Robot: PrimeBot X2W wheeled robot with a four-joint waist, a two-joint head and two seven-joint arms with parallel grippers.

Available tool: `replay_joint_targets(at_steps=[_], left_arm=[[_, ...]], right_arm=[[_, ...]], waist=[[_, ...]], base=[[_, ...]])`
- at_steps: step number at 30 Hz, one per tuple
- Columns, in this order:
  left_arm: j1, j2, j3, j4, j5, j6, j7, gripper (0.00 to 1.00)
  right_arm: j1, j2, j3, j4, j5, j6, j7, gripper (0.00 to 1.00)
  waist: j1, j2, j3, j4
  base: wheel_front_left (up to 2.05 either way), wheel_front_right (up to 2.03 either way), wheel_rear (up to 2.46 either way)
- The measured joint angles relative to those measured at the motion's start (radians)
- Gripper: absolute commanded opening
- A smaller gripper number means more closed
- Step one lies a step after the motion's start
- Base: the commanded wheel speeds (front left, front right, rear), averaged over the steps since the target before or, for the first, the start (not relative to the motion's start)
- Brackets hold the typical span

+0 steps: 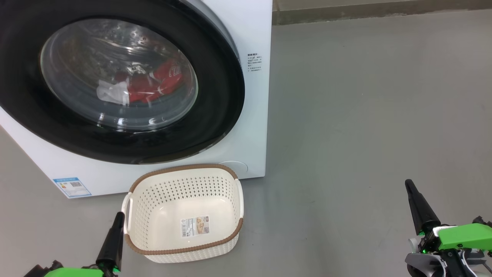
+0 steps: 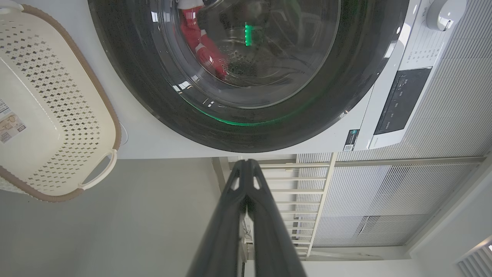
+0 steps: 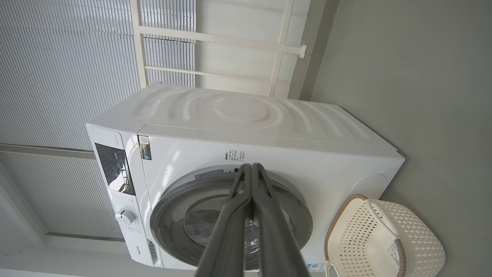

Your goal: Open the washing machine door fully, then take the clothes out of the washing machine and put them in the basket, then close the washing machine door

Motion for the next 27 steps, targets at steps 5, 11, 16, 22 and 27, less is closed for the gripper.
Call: replay_joint_targets(at_steps=[5, 11, 16, 22, 27], left_arm=[[0.0, 0.0, 0.0, 0.0, 0.0, 0.0, 0.0, 0.0], [0.039, -0.018, -0.008, 0.049, 0.0, 0.001, -0.001, 1.0], [0.043, -0.017, -0.012, 0.048, 0.012, 0.001, -0.015, 1.0], [0.044, -0.017, -0.013, 0.036, 0.052, 0.001, -0.033, 1.0], [0.045, -0.016, -0.015, 0.026, 0.11, 0.001, -0.045, 1.0]], right_arm=[[0.0, 0.0, 0.0, 0.0, 0.0, 0.0, 0.0, 0.0], [0.043, 0.021, 0.008, 0.052, 0.0, 0.0, -0.002, 1.0], [0.047, 0.021, 0.015, 0.051, -0.002, 0.0, -0.016, 1.0], [0.047, 0.017, 0.026, 0.049, -0.015, 0.0, -0.029, 1.0], [0.048, 0.008, 0.044, 0.048, -0.065, 0.0, -0.047, 1.0]], waist=[[0.0, 0.0, 0.0, 0.0], [-0.0001, 0.0, 0.001, 0.0], [0.0004, 0.0, -0.001, 0.002], [0.0002, 0.0, 0.002, 0.004], [0.0002, 0.0, 0.002, 0.006]], base=[[0.0, 0.0, 0.0], [0.0, 0.0, 0.0], [0.0, 0.0, 0.0], [0.0, 0.0, 0.0], [0.0, 0.0, 0.0]])
